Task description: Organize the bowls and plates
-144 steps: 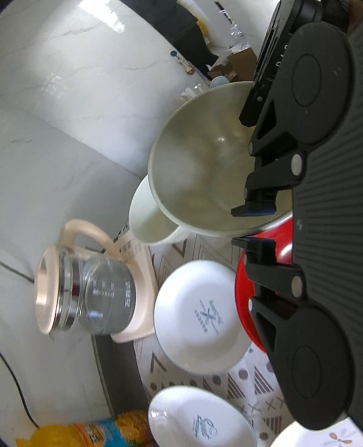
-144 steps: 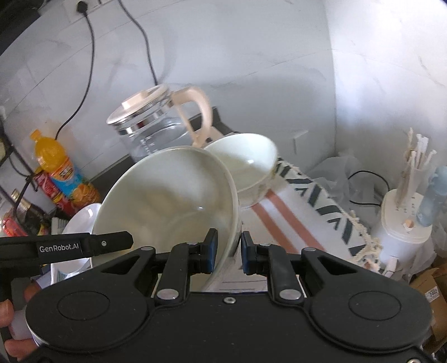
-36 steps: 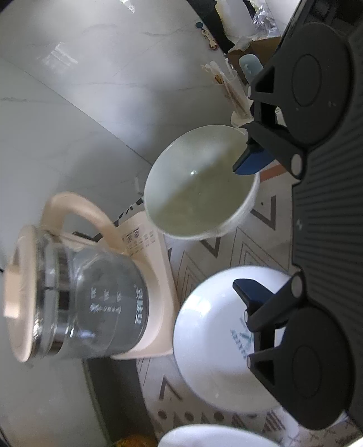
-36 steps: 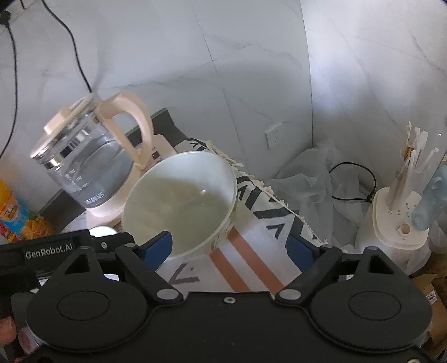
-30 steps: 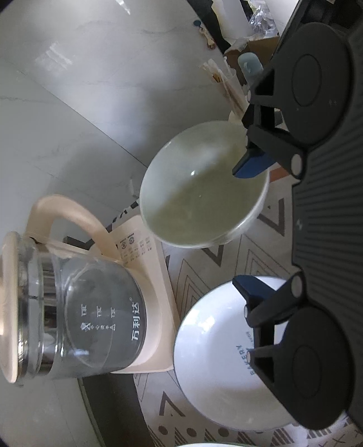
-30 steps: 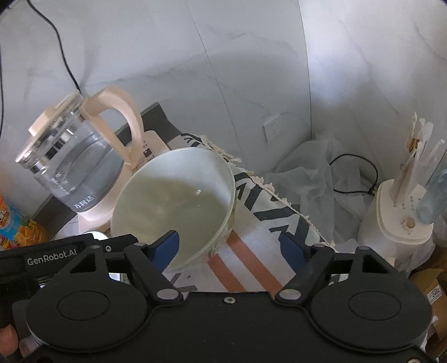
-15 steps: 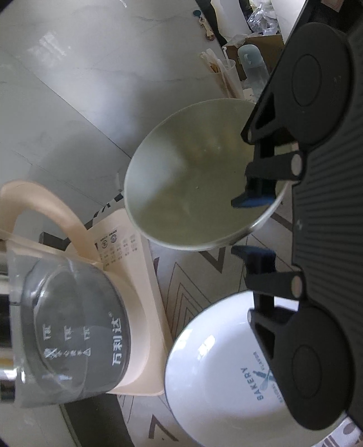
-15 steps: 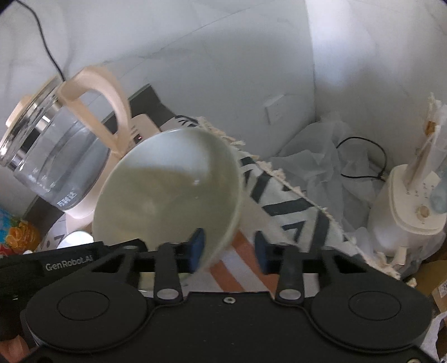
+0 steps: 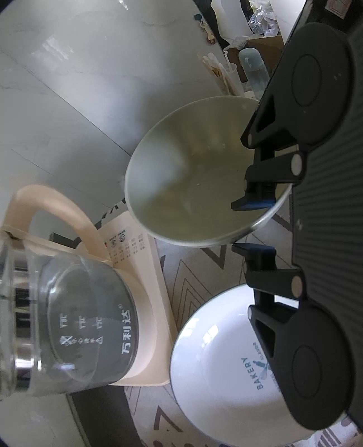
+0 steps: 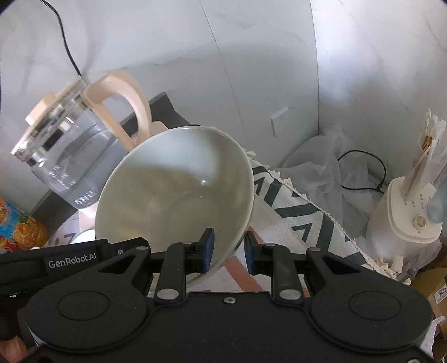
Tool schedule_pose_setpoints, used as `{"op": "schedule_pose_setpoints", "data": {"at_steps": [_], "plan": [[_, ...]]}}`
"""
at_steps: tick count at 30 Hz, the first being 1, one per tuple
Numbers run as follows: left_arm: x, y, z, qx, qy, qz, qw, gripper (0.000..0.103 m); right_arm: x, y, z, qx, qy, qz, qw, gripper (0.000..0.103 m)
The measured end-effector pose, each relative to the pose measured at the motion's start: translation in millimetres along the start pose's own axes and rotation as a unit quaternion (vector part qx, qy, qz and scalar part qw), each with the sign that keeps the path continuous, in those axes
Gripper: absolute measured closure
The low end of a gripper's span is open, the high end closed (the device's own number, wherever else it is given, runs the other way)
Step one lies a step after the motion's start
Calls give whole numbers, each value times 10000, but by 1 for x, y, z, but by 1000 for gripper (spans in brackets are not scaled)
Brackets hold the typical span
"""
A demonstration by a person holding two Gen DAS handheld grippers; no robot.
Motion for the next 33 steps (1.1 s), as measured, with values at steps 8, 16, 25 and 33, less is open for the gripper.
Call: {"op": "schedule_pose_setpoints", "data": {"at_steps": [8, 16, 25, 33], "plan": [[30, 0, 1, 47, -61, 195, 9998, 81, 24, -3, -9, 72, -181, 96, 9998, 80], [61, 6, 0, 87, -166, 361, 9992, 80, 47, -1, -17, 189, -338, 225, 9990, 80], [89, 14, -2, 177, -237, 552, 9980, 81, 72, 2, -28, 344, -523, 345, 9974, 80], [118, 24, -7, 273, -318, 631, 9971, 80, 92, 9, -36, 468, -710, 376, 9957, 80]]}}
Point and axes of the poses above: each gripper's, at about its wrist camera, not at the fingertips, and x roughly against the way its jaws point, z to its right, y to its underside, the point moved 4 cm from there along -x, roughly the way its jaws point, and after that the axes turned 12 degrees about z, right-handed, at the moved point
